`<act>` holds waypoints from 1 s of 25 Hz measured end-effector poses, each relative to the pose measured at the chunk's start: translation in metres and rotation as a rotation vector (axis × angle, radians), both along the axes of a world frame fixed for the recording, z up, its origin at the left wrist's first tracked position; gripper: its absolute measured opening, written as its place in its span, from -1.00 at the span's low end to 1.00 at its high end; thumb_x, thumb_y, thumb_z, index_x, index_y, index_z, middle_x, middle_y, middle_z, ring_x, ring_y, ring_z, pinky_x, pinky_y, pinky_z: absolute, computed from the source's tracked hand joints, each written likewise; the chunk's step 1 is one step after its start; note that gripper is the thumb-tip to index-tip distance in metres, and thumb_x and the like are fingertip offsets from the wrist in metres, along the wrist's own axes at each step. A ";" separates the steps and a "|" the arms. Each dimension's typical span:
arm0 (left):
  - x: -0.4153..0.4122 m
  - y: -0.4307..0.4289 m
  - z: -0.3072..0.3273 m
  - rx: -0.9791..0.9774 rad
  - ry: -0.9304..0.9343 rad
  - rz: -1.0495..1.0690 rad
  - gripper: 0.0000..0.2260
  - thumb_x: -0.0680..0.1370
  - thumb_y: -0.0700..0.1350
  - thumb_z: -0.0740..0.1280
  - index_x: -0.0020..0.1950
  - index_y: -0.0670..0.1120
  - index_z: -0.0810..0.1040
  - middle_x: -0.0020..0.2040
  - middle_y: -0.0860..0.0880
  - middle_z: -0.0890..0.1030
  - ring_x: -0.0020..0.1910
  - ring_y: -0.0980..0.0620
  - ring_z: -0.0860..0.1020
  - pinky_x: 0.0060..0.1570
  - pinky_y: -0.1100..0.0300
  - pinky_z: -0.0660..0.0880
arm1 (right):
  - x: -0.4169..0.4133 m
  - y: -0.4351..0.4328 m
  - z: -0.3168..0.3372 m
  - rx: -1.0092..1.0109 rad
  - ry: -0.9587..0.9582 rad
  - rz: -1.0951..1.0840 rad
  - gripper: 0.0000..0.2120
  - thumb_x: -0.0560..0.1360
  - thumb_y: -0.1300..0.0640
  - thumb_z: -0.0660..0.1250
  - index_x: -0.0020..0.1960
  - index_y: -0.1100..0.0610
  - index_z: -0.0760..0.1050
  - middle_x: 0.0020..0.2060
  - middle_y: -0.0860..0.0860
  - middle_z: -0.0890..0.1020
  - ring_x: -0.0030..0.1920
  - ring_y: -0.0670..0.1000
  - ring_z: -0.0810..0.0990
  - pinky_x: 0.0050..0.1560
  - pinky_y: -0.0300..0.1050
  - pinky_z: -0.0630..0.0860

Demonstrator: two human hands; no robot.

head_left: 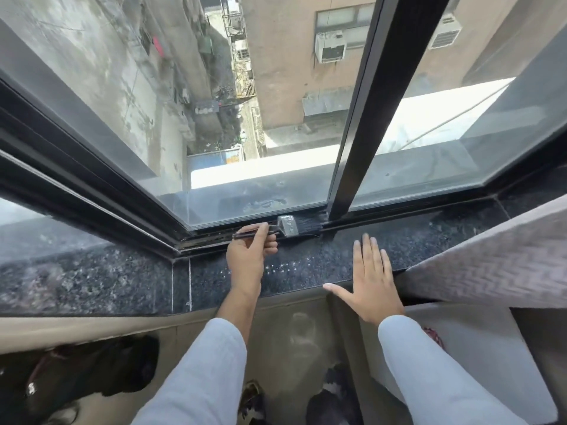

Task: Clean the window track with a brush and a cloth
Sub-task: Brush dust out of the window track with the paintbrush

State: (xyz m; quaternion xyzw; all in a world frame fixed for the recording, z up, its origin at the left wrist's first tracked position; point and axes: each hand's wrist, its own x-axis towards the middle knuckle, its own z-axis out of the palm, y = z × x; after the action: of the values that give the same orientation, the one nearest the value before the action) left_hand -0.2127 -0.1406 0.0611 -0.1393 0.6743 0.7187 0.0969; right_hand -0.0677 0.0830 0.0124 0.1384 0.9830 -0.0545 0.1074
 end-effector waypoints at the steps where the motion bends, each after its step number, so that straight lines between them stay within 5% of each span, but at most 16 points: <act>1: 0.001 -0.011 0.000 -0.043 0.013 0.041 -0.83 0.59 -0.02 0.48 -0.10 -0.09 0.77 -0.27 -0.10 0.75 -0.32 -0.03 0.70 -0.29 0.19 0.67 | 0.000 0.000 0.000 0.002 0.000 -0.001 0.18 0.44 -0.67 -0.13 0.68 0.23 -0.21 0.70 0.21 -0.14 0.70 0.18 -0.16 0.69 0.25 -0.03; 5: 0.004 -0.067 0.008 -0.290 0.174 0.148 -0.86 0.59 0.10 0.43 -0.08 0.09 0.72 -0.34 -0.02 0.73 -0.41 0.01 0.70 -0.33 0.10 0.69 | 0.001 0.000 0.000 0.014 -0.016 -0.004 0.19 0.43 -0.67 -0.15 0.68 0.23 -0.19 0.70 0.21 -0.12 0.70 0.19 -0.16 0.69 0.25 -0.03; 9: 0.009 -0.107 0.018 -0.557 0.281 0.162 -0.80 0.62 0.10 0.38 0.00 0.01 0.71 -0.37 0.03 0.71 -0.42 0.08 0.71 -0.25 -0.03 0.72 | 0.000 -0.001 0.000 0.036 -0.009 0.002 0.19 0.43 -0.67 -0.15 0.68 0.23 -0.18 0.70 0.21 -0.11 0.70 0.19 -0.16 0.70 0.24 -0.05; 16: 0.026 -0.140 0.061 -0.451 0.438 0.082 -0.78 0.66 0.14 0.32 0.06 0.07 0.70 -0.22 -0.03 0.70 -0.38 0.01 0.72 -0.42 0.09 0.69 | 0.000 0.001 0.000 0.040 -0.013 0.005 0.19 0.42 -0.66 -0.12 0.68 0.24 -0.15 0.70 0.23 -0.08 0.71 0.20 -0.13 0.69 0.25 -0.01; 20: 0.030 -0.164 0.074 -0.814 0.632 -0.023 -0.75 0.70 0.04 0.25 0.17 -0.06 0.64 0.01 0.02 0.62 -0.30 0.12 0.69 -0.29 0.10 0.70 | 0.000 -0.001 0.000 0.034 0.021 0.003 0.19 0.42 -0.65 -0.11 0.67 0.27 -0.06 0.69 0.25 0.01 0.70 0.22 -0.03 0.68 0.27 0.04; 25: 0.014 -0.117 0.076 -1.214 0.665 -0.211 -0.86 0.65 -0.13 0.35 0.11 -0.17 0.65 -0.07 -0.15 0.62 -0.27 -0.25 0.65 -0.27 -0.15 0.69 | 0.000 -0.001 -0.001 0.017 0.024 0.009 0.19 0.43 -0.65 -0.14 0.67 0.26 -0.08 0.70 0.25 -0.02 0.70 0.21 -0.05 0.68 0.28 0.04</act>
State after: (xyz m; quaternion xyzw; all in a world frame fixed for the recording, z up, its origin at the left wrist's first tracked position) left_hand -0.1987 -0.2577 0.1371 0.1249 0.9603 0.2063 -0.1403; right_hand -0.0678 0.0824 0.0114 0.1341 0.9853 -0.0471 0.0946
